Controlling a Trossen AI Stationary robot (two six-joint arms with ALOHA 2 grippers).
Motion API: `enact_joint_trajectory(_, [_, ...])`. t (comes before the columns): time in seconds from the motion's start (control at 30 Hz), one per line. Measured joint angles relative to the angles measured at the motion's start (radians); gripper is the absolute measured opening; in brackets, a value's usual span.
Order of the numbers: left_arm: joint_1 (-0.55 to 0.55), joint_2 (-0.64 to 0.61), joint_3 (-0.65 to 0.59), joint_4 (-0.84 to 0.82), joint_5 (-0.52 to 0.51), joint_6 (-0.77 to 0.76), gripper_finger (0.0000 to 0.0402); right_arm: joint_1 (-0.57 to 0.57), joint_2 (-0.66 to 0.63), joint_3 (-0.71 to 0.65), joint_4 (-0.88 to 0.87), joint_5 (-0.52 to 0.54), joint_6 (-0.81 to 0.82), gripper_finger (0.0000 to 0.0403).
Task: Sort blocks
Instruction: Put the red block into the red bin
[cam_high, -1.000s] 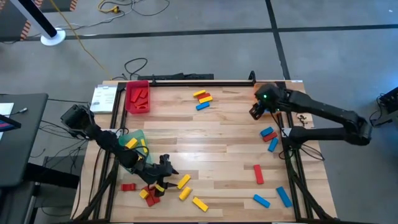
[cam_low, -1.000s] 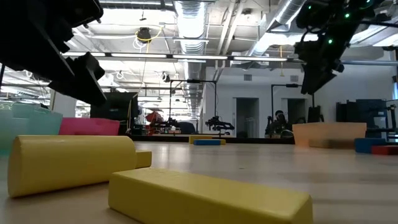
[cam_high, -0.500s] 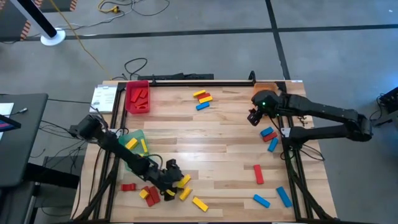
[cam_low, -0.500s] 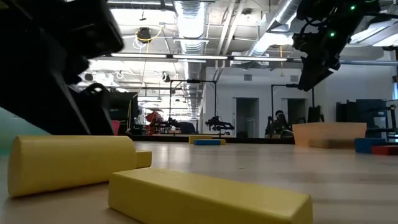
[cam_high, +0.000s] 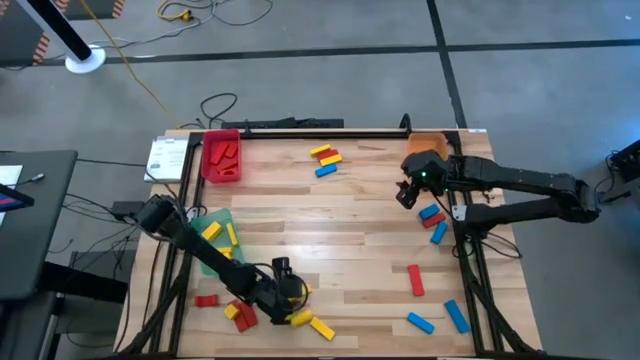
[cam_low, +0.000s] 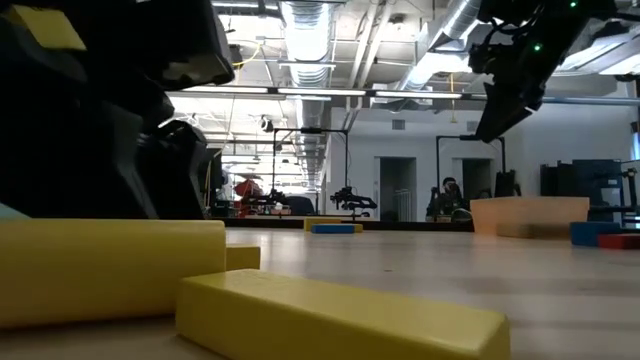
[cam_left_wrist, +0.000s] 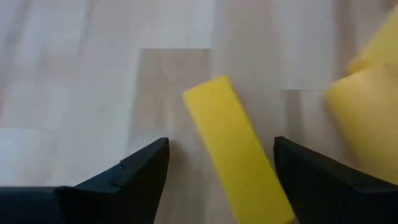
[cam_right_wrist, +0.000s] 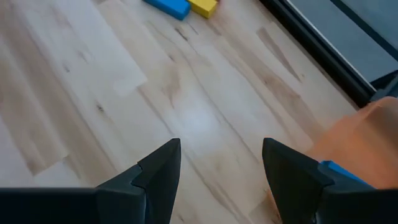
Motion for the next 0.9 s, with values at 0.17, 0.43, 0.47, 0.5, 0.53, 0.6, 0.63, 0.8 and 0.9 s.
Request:
enact_joint_trajectory(0.17, [0.018, -0.004, 0.0, -0.029, -0.007, 0.014, 0.0279, 0.056, 0.0, 0.0, -0.001, 0.001, 0.015, 0.024])
enact_joint_trajectory(0.43, [0.027, -0.005, -0.001, -0.037, 0.004, 0.045, 0.0279, 0.152, 0.0, 0.0, -0.01, 0.032, 0.048, 0.0239])
enact_joint_trajectory(0.47, [0.027, -0.005, -0.001, -0.032, 0.005, 0.054, 0.0279, 0.166, 0.0, 0.0, -0.011, 0.032, 0.059, 0.0239])
enact_joint_trajectory(0.5, [0.027, -0.005, -0.002, -0.025, 0.008, 0.065, 0.0279, 0.181, 0.0, 0.0, -0.015, 0.032, 0.067, 0.0239])
enact_joint_trajectory(0.53, [0.027, -0.005, -0.003, -0.014, 0.009, 0.078, 0.0279, 0.197, 0.0, 0.0, -0.02, 0.032, 0.074, 0.0239])
enact_joint_trajectory(0.6, [0.028, -0.005, -0.003, 0.009, 0.02, 0.104, 0.0279, 0.234, 0.0, 0.0, -0.033, 0.032, 0.097, 0.0239])
enact_joint_trajectory(0.63, [0.029, -0.004, -0.003, 0.018, 0.024, 0.114, 0.0279, 0.253, 0.0, 0.0, -0.039, 0.032, 0.111, 0.0239])
enact_joint_trajectory(0.8, [0.029, -0.006, -0.005, 0.036, 0.03, 0.16, 0.0279, 0.374, 0.0, 0.0, -0.063, 0.031, 0.201, 0.0239])
enact_joint_trajectory(0.9, [0.035, -0.007, -0.005, 0.038, 0.04, 0.165, 0.0279, 0.466, 0.0, 0.0, -0.072, 0.028, 0.279, 0.0239])
